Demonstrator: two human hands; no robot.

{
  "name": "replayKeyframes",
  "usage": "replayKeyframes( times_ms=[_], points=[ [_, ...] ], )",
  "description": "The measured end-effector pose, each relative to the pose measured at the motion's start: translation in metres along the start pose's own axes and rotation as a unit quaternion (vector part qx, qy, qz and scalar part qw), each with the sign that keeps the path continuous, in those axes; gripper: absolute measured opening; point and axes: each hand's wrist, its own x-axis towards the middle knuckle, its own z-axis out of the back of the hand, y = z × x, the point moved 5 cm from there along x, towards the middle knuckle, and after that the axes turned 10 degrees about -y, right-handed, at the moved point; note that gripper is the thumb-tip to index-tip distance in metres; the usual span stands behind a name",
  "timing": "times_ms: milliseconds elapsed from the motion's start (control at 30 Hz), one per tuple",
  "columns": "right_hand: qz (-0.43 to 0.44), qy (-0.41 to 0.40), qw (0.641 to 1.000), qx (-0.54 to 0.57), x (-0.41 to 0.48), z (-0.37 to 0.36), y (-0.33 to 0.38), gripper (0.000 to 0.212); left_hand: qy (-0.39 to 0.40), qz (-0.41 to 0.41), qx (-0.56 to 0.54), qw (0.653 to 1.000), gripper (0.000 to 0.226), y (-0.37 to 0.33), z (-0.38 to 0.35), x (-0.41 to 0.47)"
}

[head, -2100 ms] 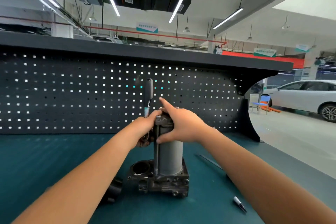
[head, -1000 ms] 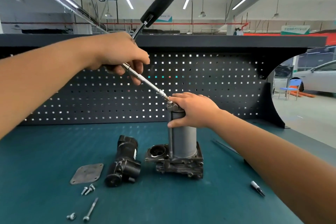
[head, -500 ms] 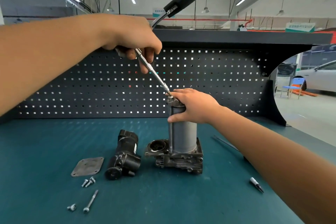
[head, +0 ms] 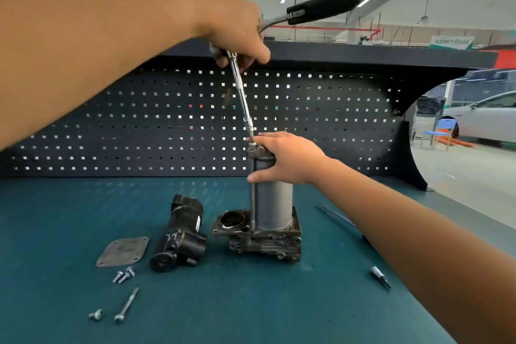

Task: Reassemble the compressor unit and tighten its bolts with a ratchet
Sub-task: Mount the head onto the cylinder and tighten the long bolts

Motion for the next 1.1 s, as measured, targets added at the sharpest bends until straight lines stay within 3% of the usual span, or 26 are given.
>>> replayKeyframes(
  times_ms=[100, 200, 333, 433, 567, 700, 733, 800, 867, 967, 1033, 1100],
  points=[
    [-0.001, 0.000, 1.000, -0.001, 0.000, 0.000, 0.000, 0.087, -0.216, -0.045, -0.002, 0.975, 0.045, 0.000, 0.000, -0.003],
    [0.001, -0.002, 1.000, -0.009, 0.000, 0.001, 0.001, 0.089, -0.333, -0.022, -0.094, 0.938, 0.041, 0.005, -0.008, -0.006],
    [-0.005, -0.018, 0.999, -0.029, 0.001, 0.002, 0.000, 0.104, -0.386, 0.033, -0.320, 0.864, 0.038, 0.020, -0.016, -0.007],
    [-0.007, -0.006, 0.996, -0.085, 0.004, 0.004, 0.003, 0.094, -0.380, 0.029, -0.386, 0.840, 0.034, 0.029, -0.019, -0.010],
    [-0.022, 0.037, 0.997, -0.070, 0.008, 0.007, 0.011, 0.076, -0.374, -0.020, -0.298, 0.878, 0.033, 0.030, -0.018, -0.011],
    [-0.027, 0.050, 0.998, -0.015, 0.008, 0.007, 0.016, 0.094, -0.329, -0.018, -0.083, 0.940, 0.047, 0.024, -0.019, -0.008],
    [-0.028, 0.045, 0.999, -0.012, 0.007, 0.006, 0.016, 0.094, -0.312, -0.009, -0.073, 0.947, 0.050, 0.021, -0.020, -0.006],
    [-0.037, 0.036, 0.999, -0.003, 0.007, 0.006, 0.013, 0.089, -0.249, 0.035, -0.214, 0.944, 0.046, 0.015, -0.028, -0.002],
    [-0.045, 0.033, 0.998, 0.005, 0.007, 0.004, 0.011, 0.080, -0.190, 0.085, -0.388, 0.898, 0.035, 0.010, -0.036, 0.001],
    [-0.049, 0.036, 0.998, 0.006, 0.007, 0.001, 0.008, 0.076, -0.099, 0.132, -0.560, 0.812, 0.030, 0.004, -0.049, 0.001],
    [-0.044, 0.033, 0.998, 0.003, 0.007, 0.002, 0.007, 0.077, -0.088, 0.150, -0.640, 0.748, 0.028, 0.008, -0.054, -0.002],
    [-0.033, 0.032, 0.999, 0.003, 0.007, 0.004, 0.007, 0.077, -0.125, 0.167, -0.684, 0.699, 0.025, 0.021, -0.058, -0.005]
  ],
)
